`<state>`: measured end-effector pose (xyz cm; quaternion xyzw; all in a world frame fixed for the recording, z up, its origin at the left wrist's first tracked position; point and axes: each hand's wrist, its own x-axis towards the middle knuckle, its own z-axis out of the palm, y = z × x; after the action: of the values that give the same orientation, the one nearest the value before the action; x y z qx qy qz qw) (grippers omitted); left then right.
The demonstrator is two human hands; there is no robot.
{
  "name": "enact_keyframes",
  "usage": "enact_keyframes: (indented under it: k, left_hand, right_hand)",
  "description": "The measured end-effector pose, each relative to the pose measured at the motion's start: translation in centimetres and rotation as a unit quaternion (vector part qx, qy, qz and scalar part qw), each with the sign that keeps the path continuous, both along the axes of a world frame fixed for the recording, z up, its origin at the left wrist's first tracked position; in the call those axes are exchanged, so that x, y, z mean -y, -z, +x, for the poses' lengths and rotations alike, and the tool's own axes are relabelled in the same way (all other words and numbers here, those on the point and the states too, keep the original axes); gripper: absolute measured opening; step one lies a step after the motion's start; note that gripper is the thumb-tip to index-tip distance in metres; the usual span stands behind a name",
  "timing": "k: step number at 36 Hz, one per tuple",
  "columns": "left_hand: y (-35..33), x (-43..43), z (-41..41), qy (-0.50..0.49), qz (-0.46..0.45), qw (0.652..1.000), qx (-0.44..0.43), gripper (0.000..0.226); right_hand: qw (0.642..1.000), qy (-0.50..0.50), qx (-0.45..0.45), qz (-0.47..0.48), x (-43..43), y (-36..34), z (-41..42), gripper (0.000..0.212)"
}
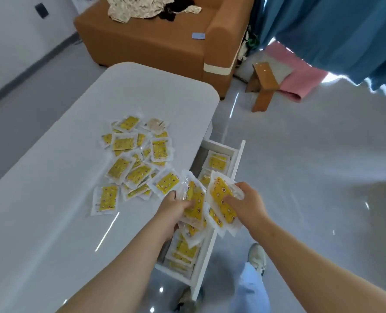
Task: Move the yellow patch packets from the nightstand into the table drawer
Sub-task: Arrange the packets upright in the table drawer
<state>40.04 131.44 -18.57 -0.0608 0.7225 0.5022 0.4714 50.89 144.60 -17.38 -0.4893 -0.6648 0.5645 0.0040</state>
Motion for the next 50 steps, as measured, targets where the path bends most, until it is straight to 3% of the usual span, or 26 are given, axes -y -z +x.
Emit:
enact_keyframes:
  k: [6,11,14,18,26,30,37,44,47,50]
  left_hand:
    - [2.8,-2.9,-1.2,-0.084,-0.041,0.994,-0.047,0.016]
    - [5.2,-4.8,0.1,-0.19,-0.085,0.978,-0.025,0.018]
    - [7.2,-6.1,0.8,-0.263,-0.096,0.96,-0.003,0.011]
    - [9.8,-7.2,2.5,-0.326,-0.096,0.94,0.029,0.02]
    - [14.7,-7.2,4.8,-0.382,-0.112,0.917,-0.031,0.019]
    - [17.4,-6.2,5.6,-0.421,-0.112,0.9,-0.025,0.007]
    - [22.7,-3.7,5.8,-0.52,-0.069,0.851,0.008,0.026]
    - [28.9,-0.6,6.6,-0.451,-0.056,0.891,0.016,0.01]
    - [31.4,0.9,6.5,-0.422,-0.063,0.904,0.002,0.016]
    - [33.1,2.0,6.4,-0.382,-0.053,0.921,-0.044,0.013]
  right_hand:
    - [0.991,-0.122,0.027,-0.04,-6.3,3.9,-4.4,0.043]
    - [0.965,-0.242,0.08,-0.066,-10.2,6.4,-6.6,0.053]
    - [0.947,-0.301,0.091,-0.069,-12.0,8.2,-8.1,0.047]
    - [0.927,-0.355,0.102,-0.065,-13.5,11.2,-9.3,0.044]
    - [0.903,-0.418,0.091,-0.021,-14.5,17.1,-11.1,0.032]
    - [0.897,-0.432,0.09,-0.019,-13.7,19.7,-11.3,0.028]
    - [0.873,-0.481,0.075,-0.026,-10.3,24.6,-12.8,0.016]
    - [0.813,-0.575,0.087,-0.033,-6.8,30.3,-13.9,0.013]
    - [0.769,-0.632,0.092,0.002,-5.5,32.8,-14.8,0.03]
    - [0.725,-0.684,0.082,0.014,-4.2,34.5,-15.8,0.031]
